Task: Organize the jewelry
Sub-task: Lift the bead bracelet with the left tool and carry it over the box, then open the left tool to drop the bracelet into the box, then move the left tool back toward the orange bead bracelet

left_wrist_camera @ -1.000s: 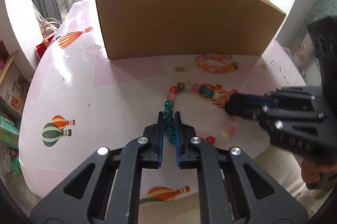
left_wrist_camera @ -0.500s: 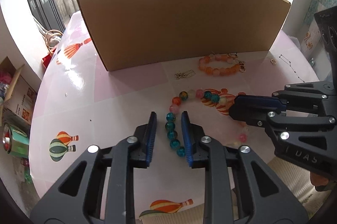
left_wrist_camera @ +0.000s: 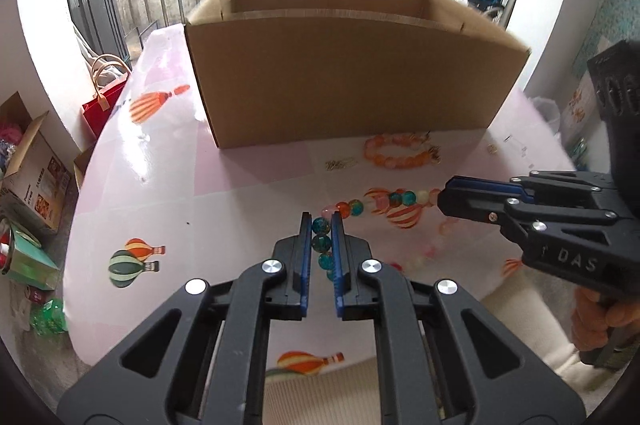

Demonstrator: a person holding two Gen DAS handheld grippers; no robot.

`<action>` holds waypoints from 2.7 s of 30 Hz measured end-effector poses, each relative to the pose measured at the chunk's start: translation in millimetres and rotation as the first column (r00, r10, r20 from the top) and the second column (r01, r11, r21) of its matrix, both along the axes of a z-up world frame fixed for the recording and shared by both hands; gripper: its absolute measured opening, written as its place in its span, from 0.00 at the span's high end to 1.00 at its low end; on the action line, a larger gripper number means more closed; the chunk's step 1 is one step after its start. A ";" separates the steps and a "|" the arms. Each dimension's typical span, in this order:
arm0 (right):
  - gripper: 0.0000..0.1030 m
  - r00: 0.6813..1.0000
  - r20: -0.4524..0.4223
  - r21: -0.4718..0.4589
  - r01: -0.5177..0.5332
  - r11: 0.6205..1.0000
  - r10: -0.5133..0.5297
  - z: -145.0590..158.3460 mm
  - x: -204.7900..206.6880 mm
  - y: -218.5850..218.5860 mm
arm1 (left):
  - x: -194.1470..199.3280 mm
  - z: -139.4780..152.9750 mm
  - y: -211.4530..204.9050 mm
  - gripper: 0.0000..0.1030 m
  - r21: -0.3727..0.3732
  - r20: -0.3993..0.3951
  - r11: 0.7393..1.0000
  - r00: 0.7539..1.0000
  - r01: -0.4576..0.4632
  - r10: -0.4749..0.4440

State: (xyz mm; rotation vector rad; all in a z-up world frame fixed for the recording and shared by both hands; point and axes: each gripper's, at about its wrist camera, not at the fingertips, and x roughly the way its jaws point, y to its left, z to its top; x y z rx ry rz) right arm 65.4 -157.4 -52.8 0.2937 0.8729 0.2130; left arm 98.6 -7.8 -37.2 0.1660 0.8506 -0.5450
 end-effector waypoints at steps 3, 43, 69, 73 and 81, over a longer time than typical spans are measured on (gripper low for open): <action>0.90 0.999 0.033 0.004 0.002 1.000 -0.002 14.7 -3.5 -1.9 | -6.6 19.2 4.8 0.92 -0.032 0.026 0.999 1.000 0.005 -0.004; 0.89 0.928 -0.360 0.220 -0.011 0.976 0.092 40.2 228.5 -49.0 | 181.3 67.7 -58.8 0.73 0.349 0.097 0.937 0.995 -0.013 -0.022; 0.84 0.994 -0.105 0.113 0.022 0.993 -0.010 57.8 44.4 -114.0 | 40.6 24.3 20.3 0.72 -0.049 0.011 0.998 0.999 -0.032 0.033; 0.84 0.997 -0.066 0.139 0.037 0.990 -0.028 52.7 39.4 -115.7 | 32.7 11.9 11.2 0.72 -0.045 0.003 0.999 1.000 -0.020 0.020; 0.85 0.997 -0.004 0.115 0.072 0.991 -0.072 47.7 30.1 -115.6 | 26.7 -2.7 -11.9 0.72 -0.018 -0.010 0.999 0.999 0.034 -0.035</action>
